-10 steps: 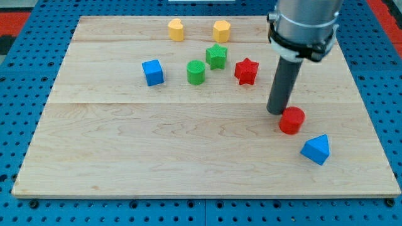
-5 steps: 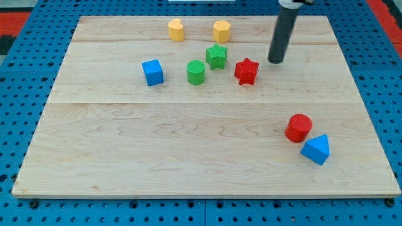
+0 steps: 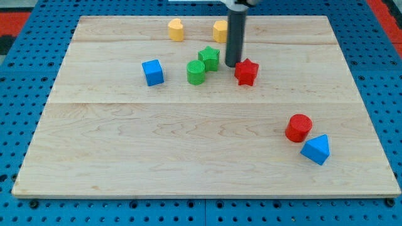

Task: Move the red circle along with the red star diagonally left to the blue triangle

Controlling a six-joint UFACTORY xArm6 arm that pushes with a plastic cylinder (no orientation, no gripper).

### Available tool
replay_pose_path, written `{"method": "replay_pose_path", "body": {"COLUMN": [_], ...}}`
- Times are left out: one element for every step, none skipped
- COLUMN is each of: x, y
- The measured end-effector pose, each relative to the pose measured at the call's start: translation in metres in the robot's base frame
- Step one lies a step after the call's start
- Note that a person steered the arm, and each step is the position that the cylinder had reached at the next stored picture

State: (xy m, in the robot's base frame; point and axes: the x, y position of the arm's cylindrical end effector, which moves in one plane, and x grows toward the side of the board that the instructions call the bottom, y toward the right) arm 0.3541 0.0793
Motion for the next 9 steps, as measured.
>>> {"method": "replay_pose_path", "body": {"x": [0.022, 0.034, 0.029, -0.006, 0.032, 0.071, 0.093, 0.053, -0.002], "y": [0.045, 0.071, 0.052, 0.040, 0.020, 0.046, 0.068, 0.020, -0.002]}}
